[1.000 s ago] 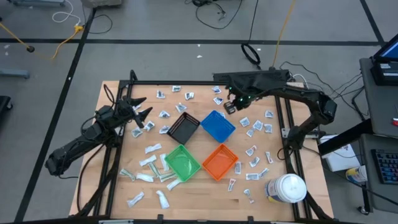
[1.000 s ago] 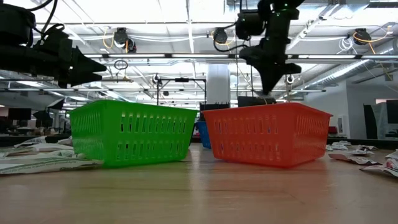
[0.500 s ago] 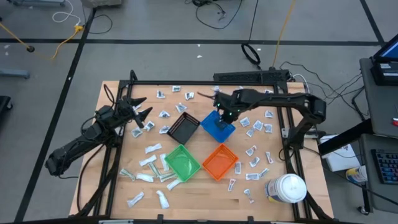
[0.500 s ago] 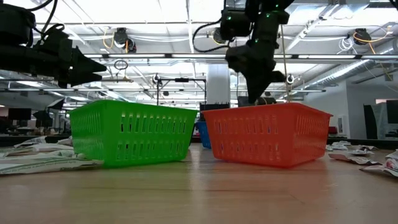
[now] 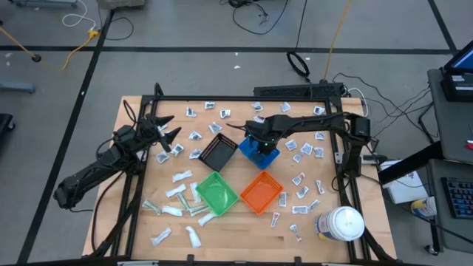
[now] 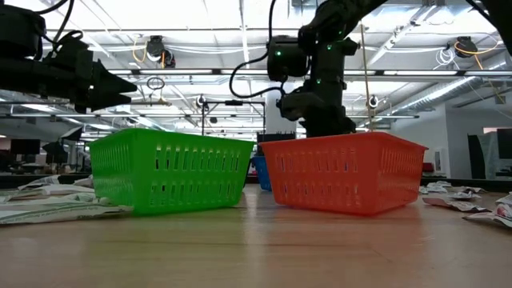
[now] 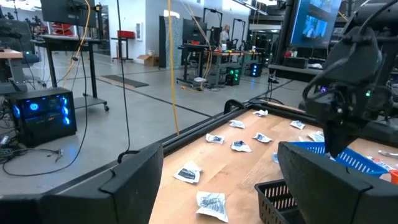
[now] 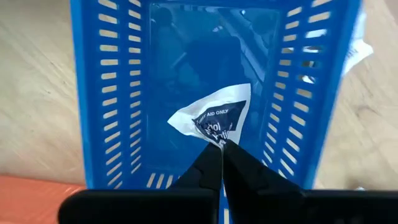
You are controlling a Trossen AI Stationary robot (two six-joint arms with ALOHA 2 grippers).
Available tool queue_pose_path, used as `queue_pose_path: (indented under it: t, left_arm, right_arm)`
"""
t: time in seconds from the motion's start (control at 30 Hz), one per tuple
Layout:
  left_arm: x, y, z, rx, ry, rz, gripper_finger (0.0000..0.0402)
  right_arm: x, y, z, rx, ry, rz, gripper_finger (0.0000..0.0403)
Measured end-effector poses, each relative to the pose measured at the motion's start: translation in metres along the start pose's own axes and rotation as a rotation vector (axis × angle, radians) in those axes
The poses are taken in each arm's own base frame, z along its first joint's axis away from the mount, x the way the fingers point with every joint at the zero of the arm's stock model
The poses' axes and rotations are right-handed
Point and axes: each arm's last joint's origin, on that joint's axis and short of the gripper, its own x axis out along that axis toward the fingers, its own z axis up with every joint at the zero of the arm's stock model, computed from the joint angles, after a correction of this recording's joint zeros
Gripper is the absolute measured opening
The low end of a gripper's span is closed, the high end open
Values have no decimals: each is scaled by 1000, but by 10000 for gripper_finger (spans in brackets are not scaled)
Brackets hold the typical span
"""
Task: Pick & Place First Aid Supplies
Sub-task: Put the blue alcohol pad into the blue bin
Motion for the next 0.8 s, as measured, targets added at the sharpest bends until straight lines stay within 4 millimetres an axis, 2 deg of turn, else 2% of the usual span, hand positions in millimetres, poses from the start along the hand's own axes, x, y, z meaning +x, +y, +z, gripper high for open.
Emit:
queue_pose_path:
  t: [0.17,0.4,0.5,0.6,0.8]
  left_arm:
    - [0,0,0,0,0,0,324]
    - [0,0,0,0,0,0,324]
    - [0,0,0,0,0,0,324]
    - [0,0,0,0,0,0,324]
    - [0,0,0,0,0,0,324]
  right_arm:
    - [1,0,1,-25,-4,2,35]
    - [1,0,1,-25,-7,3,130]
    - [-2,0,1,-28,-12,5,159]
    - [-15,-3,0,-23,-45,22,169]
    - [-39,-13,-1,-21,-101,42,163]
